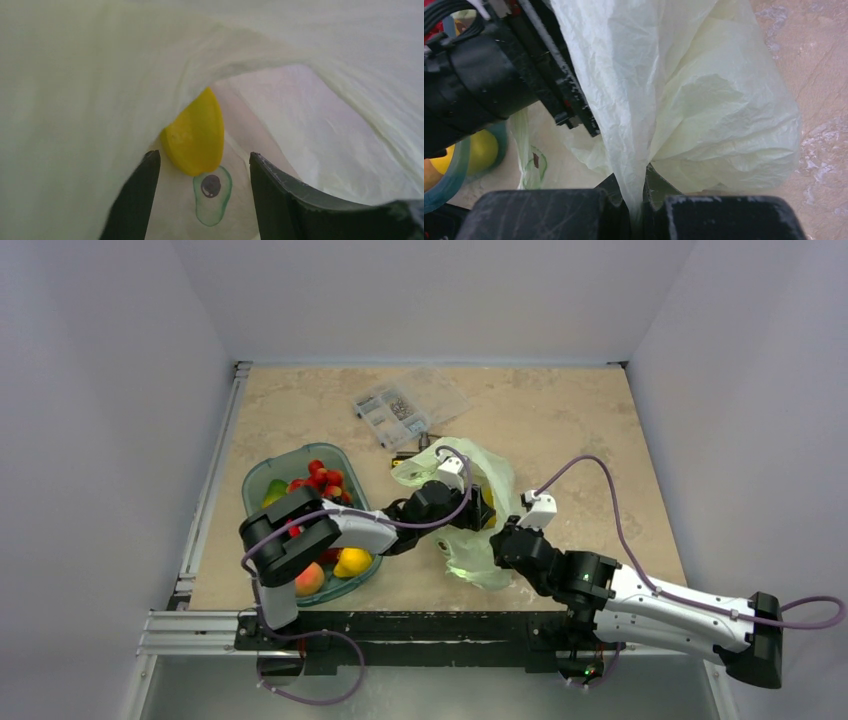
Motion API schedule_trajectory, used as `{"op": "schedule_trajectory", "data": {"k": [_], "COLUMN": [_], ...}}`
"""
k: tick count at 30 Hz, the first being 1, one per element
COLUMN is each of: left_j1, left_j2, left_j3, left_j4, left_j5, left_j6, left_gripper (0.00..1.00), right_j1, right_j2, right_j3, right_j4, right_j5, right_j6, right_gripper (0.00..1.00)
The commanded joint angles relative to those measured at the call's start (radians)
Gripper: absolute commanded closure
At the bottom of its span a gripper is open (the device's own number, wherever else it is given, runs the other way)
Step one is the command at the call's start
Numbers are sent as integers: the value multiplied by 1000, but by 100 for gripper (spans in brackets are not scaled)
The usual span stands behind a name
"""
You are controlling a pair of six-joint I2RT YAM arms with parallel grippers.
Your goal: Take the fake fruits out of the plastic bag
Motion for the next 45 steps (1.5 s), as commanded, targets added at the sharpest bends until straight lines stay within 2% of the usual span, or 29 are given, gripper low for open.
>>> {"op": "schedule_trajectory", "data": {"k": [1, 7, 15, 17, 22, 27, 31, 34, 40, 45], "left_j1": [-35, -57, -68, -75, -100, -108, -109, -106, -106, -103], "left_j2": [63, 125, 264, 297, 357, 407, 388, 327, 176, 54], "left_j3": [82, 93, 228, 262, 289, 330, 284, 239, 157, 92], "left_j4": [110, 209, 153, 103, 95, 64, 134, 166, 170, 114], "left_j5": [-131, -186, -236, -254, -316, -315, -310, -308, -286, -257], "left_j6": [105, 115, 96, 95, 121, 131, 163, 182, 204, 189], "left_gripper": [30, 26, 17, 17, 21, 39, 60, 71, 86, 100], "right_j1": [-1, -1, -1, -1, -1, -1, -1, -1, -1, -1], "right_j2": [2, 6, -2, -6, -13, -23, -33, -40, -36, -29], "right_j3": [39, 46, 48, 49, 49, 46, 40, 31, 29, 28], "right_j4": [-8, -7, 9, 11, 11, 2, -4, -2, 1, -1], "right_j5": [14, 15, 10, 10, 14, 13, 17, 18, 22, 33], "right_j6": [25, 10, -9, -12, -15, -11, -5, -1, 1, 16], "right_gripper": [100, 100, 100, 100, 100, 100, 100, 100, 100, 100]}}
